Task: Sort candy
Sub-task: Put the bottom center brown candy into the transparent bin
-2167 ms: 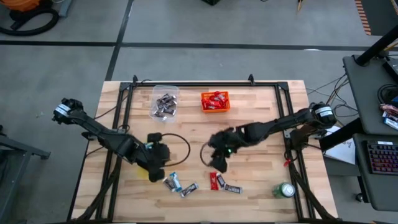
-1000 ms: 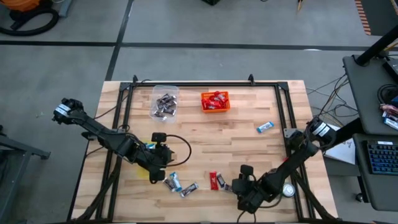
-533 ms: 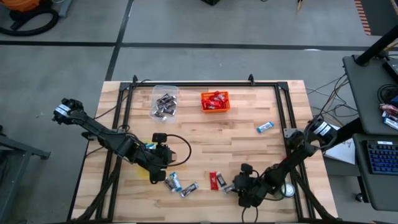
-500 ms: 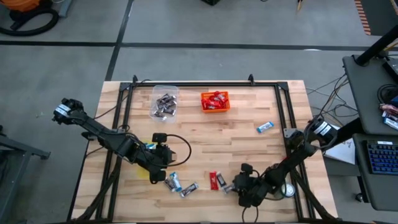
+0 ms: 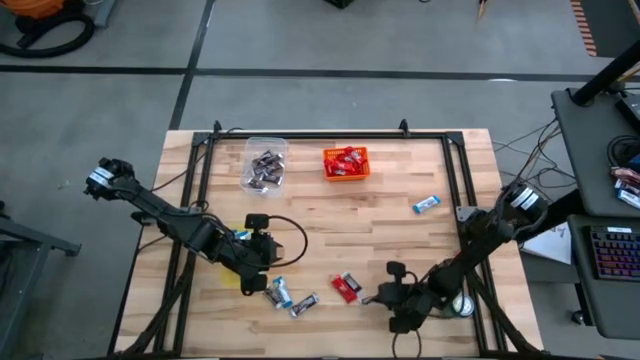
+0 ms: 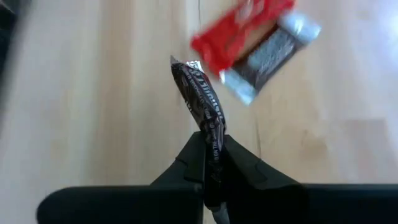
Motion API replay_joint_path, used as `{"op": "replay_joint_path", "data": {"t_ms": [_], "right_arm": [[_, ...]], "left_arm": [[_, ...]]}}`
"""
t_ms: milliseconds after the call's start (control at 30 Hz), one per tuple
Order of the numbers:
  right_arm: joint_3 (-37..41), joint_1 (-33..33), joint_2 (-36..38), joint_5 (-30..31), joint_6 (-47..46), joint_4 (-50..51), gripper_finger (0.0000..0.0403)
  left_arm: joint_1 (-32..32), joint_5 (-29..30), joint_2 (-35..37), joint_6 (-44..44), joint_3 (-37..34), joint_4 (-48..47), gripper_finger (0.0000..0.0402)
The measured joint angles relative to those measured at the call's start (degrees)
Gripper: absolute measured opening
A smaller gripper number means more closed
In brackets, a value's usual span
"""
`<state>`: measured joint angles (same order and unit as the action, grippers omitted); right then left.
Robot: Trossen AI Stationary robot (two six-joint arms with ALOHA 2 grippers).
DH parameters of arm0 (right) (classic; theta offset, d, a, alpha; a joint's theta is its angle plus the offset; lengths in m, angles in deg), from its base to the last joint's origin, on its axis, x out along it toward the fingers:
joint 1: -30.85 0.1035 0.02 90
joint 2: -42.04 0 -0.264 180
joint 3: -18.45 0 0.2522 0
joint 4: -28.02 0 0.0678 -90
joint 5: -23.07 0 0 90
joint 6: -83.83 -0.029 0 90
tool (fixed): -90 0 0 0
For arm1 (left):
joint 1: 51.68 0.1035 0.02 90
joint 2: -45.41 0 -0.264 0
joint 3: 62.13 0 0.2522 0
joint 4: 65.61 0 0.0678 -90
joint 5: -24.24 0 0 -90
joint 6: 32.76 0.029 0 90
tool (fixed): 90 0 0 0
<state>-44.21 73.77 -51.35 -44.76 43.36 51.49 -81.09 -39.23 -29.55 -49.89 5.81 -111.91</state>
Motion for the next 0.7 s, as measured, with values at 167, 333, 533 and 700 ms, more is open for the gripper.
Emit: {"op": "replay_joint_path", "data": {"t_ms": [167,333,533,700], "right_arm": [[-3.3,-4.5,5.9,0.6,2.5,5.4,0.0018],[-6.7,-14.3,8.6,1.6,13.2,5.2,0.0018],[-9.6,-28.8,7.0,1.5,27.6,-0.5,0.0018],[-13.2,-39.6,2.4,-4.5,37.9,-10.7,0.0018]], "left_arm": [[0.0,0.0,0.0,-1.2,1.1,-0.5,0.0123],[0.0,0.0,0.1,-1.2,5.6,-5.0,0.0123],[-0.6,2.0,1.1,-1.5,12.6,-14.3,0.0123],[-1.1,5.8,3.0,-3.0,12.9,-18.6,0.0123]]}}
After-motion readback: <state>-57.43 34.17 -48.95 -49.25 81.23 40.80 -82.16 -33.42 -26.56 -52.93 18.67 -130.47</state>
